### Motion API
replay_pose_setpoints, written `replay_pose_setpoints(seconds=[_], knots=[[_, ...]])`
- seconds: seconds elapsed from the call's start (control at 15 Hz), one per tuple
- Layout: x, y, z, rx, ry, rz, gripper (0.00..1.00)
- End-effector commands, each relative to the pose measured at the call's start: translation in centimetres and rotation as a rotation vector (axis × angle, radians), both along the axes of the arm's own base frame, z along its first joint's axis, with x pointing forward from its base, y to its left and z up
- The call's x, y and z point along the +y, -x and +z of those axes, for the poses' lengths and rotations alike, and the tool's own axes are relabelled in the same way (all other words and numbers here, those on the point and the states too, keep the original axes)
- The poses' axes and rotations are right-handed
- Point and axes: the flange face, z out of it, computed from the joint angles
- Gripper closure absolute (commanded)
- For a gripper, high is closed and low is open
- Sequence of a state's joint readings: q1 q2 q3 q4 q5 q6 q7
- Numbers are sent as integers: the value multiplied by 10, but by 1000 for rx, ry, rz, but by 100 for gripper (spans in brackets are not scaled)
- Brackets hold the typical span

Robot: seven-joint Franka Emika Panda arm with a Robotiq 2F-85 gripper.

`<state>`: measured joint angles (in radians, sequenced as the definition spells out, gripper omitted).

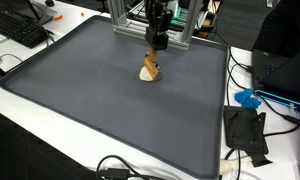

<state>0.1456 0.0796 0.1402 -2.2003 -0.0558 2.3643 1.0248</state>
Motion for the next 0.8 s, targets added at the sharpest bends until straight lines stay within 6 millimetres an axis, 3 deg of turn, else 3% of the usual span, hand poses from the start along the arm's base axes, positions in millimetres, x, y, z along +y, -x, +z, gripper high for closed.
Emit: replay_pose_setpoints(seconds=[0.0, 0.73], knots=[[9, 7, -24, 90, -27, 11, 78], [2, -1, -16, -6, 67, 29, 78]])
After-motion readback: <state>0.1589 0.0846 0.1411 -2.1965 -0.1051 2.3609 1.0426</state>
